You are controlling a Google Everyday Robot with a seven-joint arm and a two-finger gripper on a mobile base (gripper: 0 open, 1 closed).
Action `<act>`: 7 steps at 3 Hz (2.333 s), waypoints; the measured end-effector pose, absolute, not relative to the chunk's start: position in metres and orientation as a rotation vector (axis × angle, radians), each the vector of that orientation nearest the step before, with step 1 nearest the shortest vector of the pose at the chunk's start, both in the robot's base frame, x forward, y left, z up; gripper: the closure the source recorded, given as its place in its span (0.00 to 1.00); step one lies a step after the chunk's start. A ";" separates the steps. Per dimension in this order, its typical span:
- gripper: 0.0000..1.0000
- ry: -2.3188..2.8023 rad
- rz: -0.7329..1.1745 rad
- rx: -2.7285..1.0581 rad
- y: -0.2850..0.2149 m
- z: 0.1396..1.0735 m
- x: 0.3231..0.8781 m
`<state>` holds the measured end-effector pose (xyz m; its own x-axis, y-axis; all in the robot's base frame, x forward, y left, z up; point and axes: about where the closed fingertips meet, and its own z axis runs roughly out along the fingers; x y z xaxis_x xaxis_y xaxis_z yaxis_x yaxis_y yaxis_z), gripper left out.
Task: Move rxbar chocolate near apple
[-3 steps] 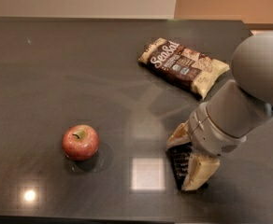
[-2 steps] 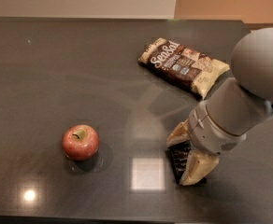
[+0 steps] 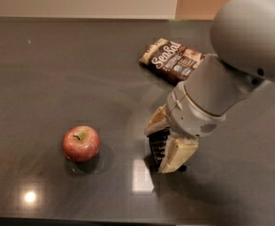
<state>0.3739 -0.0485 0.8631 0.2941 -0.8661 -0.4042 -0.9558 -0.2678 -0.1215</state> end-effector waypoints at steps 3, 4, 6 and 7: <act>1.00 1.598 0.468 -2.238 0.030 0.867 0.399; 0.82 1.617 0.460 -2.222 0.042 0.864 0.413; 0.35 1.642 0.449 -2.201 0.049 0.862 0.423; 0.12 1.639 0.444 -2.203 0.049 0.863 0.422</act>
Offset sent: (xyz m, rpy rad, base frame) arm 0.0253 0.0887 0.0045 0.0626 0.0695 0.0543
